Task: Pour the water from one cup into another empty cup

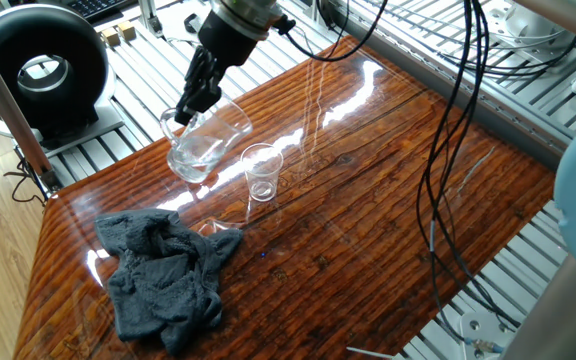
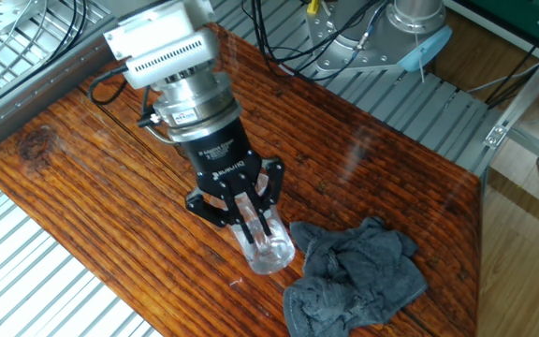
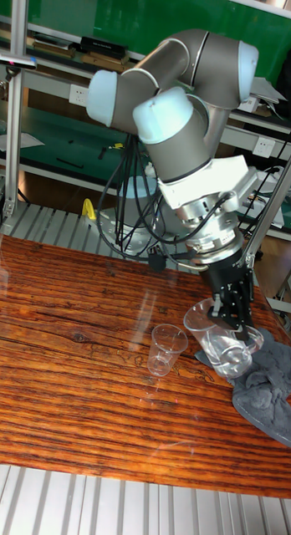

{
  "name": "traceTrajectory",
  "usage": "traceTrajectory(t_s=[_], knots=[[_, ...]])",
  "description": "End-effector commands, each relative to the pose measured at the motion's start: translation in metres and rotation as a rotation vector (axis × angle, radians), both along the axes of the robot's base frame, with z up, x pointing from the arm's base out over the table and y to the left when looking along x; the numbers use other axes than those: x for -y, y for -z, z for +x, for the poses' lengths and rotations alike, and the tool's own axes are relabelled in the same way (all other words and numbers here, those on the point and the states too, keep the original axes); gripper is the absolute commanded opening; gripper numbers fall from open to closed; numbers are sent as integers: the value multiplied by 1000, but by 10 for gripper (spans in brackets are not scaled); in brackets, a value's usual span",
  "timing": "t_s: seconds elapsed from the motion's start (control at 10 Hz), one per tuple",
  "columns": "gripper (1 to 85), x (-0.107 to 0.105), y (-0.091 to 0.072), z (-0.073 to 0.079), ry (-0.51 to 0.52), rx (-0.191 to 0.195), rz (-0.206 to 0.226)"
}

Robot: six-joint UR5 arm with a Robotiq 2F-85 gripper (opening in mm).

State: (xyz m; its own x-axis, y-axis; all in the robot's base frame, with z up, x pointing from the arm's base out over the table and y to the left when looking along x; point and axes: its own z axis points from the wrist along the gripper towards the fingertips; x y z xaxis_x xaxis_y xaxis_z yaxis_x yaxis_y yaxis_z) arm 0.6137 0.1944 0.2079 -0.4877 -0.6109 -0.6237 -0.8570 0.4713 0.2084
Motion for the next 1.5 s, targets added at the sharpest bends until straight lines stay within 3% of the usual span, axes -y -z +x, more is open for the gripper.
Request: traceTrajectory(t_s=[0.0,0.1,0.4,1.0,1.4], knots=[[10,4,-1,-2,-39,7,29],[10,6,2,-2,-49,11,29],[10,0,-5,-5,-81,29,102],[10,8,-6,-15,-146,65,170],[10,14,-5,-19,-158,67,175]])
